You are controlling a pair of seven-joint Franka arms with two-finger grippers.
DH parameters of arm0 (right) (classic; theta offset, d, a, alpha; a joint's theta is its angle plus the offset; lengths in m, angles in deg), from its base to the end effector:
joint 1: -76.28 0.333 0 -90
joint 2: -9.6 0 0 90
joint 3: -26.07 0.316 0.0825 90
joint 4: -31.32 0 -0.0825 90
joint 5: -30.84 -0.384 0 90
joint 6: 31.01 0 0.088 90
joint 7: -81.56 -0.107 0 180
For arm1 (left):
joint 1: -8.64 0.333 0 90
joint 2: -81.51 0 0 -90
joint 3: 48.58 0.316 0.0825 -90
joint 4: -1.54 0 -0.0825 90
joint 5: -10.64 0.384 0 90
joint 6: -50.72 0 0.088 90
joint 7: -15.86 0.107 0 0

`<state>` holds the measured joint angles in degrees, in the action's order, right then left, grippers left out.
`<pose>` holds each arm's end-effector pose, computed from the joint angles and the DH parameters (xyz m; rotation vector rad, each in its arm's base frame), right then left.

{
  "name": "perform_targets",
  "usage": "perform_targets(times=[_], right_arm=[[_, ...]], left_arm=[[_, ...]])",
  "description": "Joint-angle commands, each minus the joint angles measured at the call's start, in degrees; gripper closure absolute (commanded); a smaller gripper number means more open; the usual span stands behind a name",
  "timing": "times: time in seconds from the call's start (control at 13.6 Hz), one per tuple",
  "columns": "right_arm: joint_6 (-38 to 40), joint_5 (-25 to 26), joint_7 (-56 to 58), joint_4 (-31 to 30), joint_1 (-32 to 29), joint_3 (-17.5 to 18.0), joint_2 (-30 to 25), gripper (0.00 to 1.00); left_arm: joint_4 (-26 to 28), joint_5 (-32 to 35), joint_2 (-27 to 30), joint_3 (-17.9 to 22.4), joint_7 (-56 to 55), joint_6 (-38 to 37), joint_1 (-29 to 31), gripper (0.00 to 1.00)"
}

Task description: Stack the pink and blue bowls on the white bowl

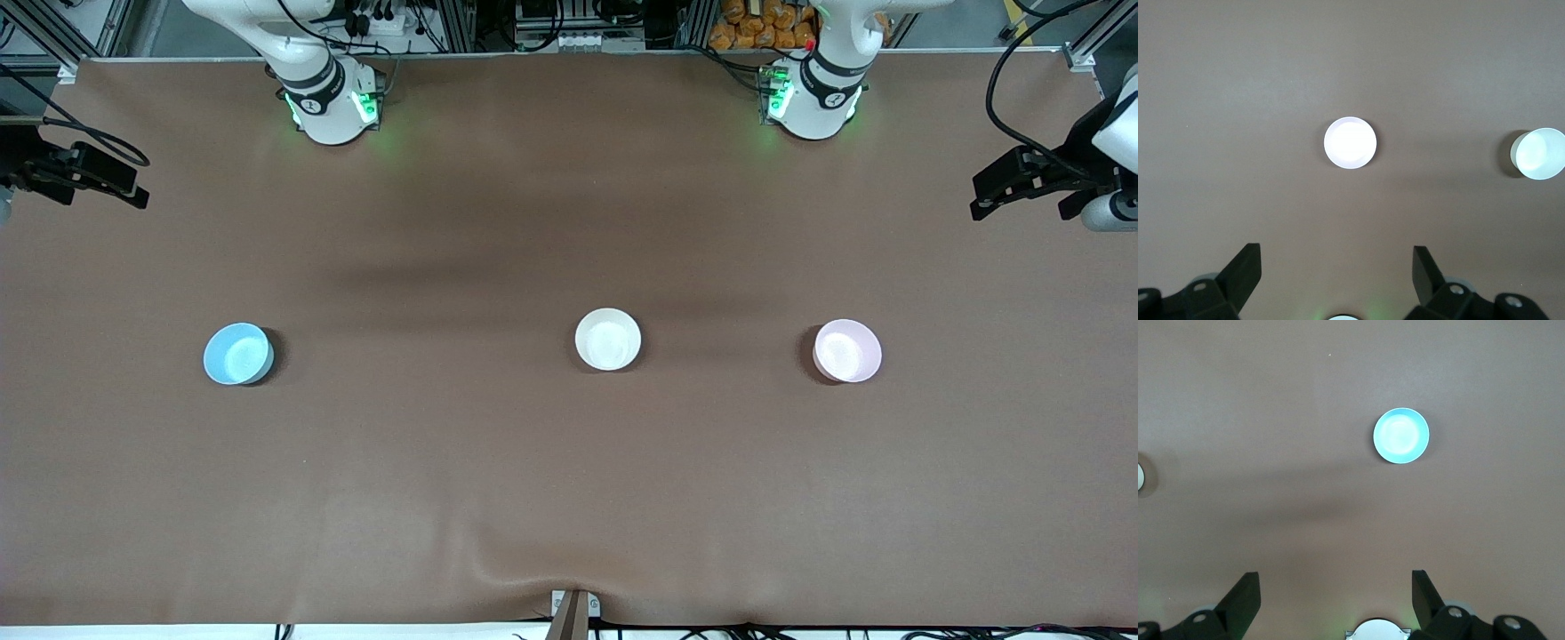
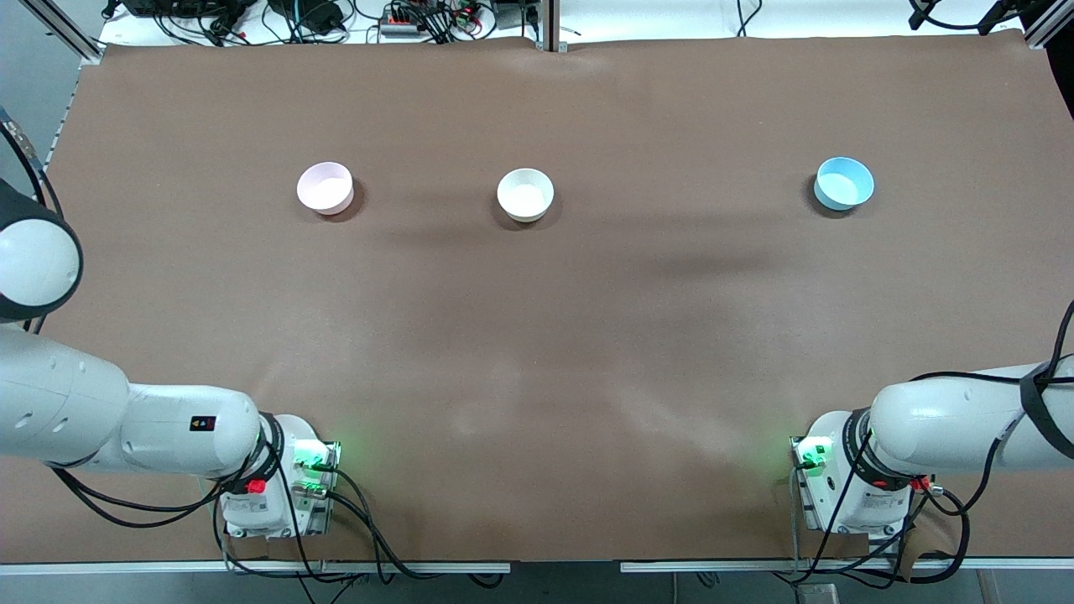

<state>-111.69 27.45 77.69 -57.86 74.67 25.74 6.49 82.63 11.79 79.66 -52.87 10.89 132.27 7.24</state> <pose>0.5202 -0.0106 0.6471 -3.0772 0.1456 0.1465 0.5466 -0.0512 0.6662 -3.1217 0.0154 0.0350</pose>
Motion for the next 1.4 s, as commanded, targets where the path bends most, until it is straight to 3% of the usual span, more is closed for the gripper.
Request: perform_targets(times=[0.0,1.32], right_arm=[[-0.4,0.8,-0.2,-0.1,0.3,0.2,-0.1,0.00],[-0.9,0.8,-0.9,-1.2,0.5,0.2,0.6,0.00]], left_arm=[[-0.4,1.0,0.5,-0.4,-0.7,-0.7,0.2,0.00],[1.2,0.6,0.4,-0.2,0.4,-1.7,0.6,0.00]])
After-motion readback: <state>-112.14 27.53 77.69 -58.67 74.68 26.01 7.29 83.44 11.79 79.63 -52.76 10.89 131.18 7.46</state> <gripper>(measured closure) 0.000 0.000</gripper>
